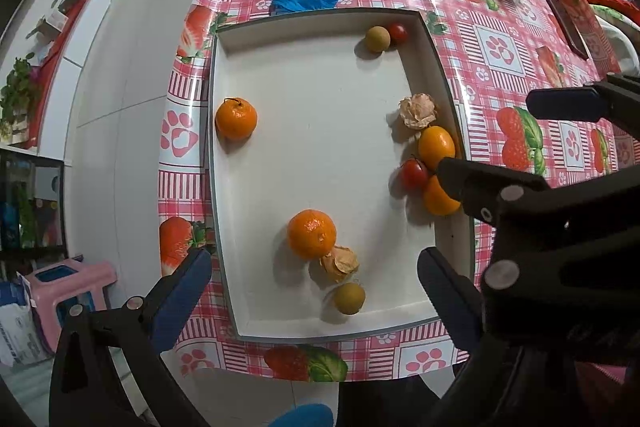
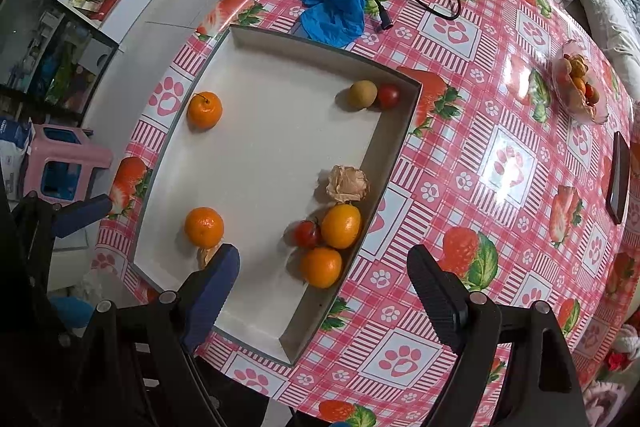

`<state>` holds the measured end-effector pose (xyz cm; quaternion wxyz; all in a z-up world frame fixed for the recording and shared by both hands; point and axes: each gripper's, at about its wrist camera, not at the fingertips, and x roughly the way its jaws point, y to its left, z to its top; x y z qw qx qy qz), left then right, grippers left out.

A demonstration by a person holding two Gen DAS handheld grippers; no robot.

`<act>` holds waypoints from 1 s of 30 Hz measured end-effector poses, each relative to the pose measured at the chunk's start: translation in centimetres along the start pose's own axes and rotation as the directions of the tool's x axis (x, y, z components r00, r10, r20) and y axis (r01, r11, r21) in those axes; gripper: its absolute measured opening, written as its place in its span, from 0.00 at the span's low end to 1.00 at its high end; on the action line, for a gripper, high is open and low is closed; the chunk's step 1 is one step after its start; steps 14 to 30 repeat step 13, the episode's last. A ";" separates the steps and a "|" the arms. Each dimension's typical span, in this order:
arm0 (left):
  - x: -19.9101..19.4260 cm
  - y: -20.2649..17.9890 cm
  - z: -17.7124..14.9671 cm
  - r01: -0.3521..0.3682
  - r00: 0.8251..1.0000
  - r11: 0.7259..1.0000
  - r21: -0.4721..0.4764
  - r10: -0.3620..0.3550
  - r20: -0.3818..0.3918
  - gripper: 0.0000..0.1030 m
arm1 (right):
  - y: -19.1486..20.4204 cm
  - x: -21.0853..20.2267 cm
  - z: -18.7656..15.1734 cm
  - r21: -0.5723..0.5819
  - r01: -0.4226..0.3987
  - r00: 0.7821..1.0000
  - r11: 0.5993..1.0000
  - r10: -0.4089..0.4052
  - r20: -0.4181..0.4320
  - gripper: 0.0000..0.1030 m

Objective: Organize fruits

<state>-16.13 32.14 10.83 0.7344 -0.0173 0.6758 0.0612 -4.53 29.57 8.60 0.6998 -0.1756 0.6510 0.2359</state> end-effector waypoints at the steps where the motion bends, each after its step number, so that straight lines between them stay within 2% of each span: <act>1: 0.0 0.0 -0.1 0.001 1.000 1.000 -0.001 -0.001 -0.001 1.00 | 0.1 0.0 0.0 -0.002 0.000 1.000 1.000 0.000 0.000 0.84; 7: 0.0 -0.1 -0.2 0.001 1.000 1.000 -0.003 -0.001 -0.002 1.00 | 0.4 0.2 -0.1 -0.013 0.001 1.000 1.000 -0.001 0.000 0.84; 11: -0.4 -0.2 -0.3 -0.001 1.000 1.000 0.006 0.001 0.031 1.00 | 0.3 0.1 0.0 -0.016 0.000 1.000 1.000 0.000 -0.002 0.84; 30: -0.5 -0.2 -0.3 0.004 0.999 1.000 0.007 -0.004 0.032 1.00 | 0.3 0.1 0.0 -0.015 -0.001 1.000 1.000 0.001 -0.002 0.84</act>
